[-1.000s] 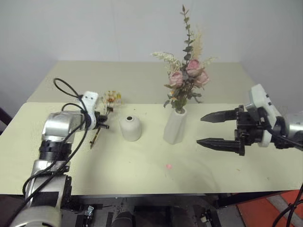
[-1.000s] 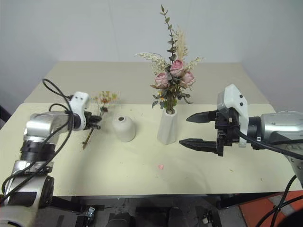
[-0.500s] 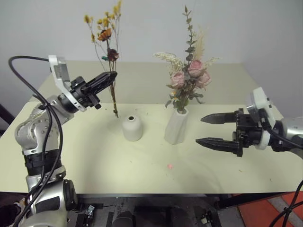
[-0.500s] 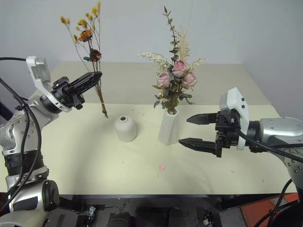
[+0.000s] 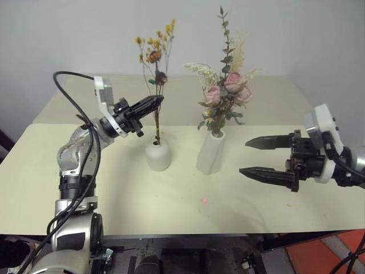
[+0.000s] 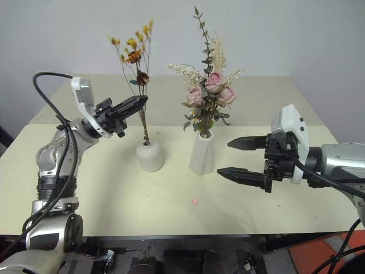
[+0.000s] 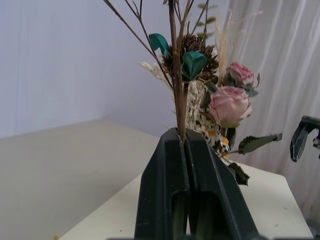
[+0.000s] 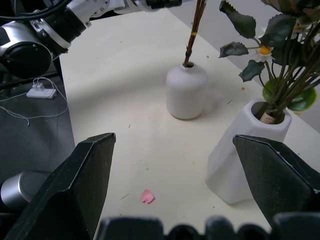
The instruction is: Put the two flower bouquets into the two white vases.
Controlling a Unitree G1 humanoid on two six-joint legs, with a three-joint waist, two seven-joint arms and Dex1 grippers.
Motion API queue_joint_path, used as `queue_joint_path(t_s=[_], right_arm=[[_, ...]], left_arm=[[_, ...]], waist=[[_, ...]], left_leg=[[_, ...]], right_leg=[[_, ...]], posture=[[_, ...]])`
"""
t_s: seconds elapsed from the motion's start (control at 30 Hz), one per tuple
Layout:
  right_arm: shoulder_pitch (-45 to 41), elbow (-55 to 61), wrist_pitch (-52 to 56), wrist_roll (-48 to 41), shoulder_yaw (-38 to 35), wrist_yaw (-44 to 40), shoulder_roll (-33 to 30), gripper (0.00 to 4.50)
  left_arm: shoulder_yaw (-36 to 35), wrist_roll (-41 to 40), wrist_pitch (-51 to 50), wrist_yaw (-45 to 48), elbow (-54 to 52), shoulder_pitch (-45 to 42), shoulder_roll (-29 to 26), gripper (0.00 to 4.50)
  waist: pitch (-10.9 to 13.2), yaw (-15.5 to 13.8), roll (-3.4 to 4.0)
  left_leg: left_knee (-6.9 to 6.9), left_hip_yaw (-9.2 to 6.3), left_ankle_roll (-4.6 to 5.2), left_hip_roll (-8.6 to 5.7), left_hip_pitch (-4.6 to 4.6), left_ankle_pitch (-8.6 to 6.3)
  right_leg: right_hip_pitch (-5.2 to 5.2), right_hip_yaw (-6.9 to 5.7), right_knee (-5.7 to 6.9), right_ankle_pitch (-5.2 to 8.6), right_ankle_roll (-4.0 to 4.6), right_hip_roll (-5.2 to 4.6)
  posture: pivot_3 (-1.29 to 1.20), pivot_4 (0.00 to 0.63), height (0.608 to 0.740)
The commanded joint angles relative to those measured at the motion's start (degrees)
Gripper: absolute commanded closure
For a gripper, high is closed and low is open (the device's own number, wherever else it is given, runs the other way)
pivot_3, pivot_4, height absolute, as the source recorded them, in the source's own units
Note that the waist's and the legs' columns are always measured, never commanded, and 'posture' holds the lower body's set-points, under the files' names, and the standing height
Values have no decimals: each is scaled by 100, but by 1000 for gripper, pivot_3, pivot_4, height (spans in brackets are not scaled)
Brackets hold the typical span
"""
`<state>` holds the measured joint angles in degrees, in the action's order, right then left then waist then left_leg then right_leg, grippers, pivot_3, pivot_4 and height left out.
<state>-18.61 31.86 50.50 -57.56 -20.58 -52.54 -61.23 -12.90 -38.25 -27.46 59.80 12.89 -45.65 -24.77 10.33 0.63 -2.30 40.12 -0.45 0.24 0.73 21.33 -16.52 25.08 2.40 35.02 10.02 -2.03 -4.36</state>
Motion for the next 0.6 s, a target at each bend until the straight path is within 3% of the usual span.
queue_joint_path(t_s=[0.03,0.6], right_arm=[[45,147,32,-119,-313,92,-103,0],[98,234,26,-279,-276,311,-113,0]], left_arm=[[-32,44,246,118,101,-168,-74,4479],[11,134,464,211,421,-253,-140,4479]], waist=[[0,5,0],[0,4,0]], left_leg=[[0,0,0,0,-1,0],[1,0,1,0,-2,-1]], right_leg=[[0,0,1,0,0,0],[-1,0,0,0,-1,0]], posture=[[0,150,740],[0,150,740]])
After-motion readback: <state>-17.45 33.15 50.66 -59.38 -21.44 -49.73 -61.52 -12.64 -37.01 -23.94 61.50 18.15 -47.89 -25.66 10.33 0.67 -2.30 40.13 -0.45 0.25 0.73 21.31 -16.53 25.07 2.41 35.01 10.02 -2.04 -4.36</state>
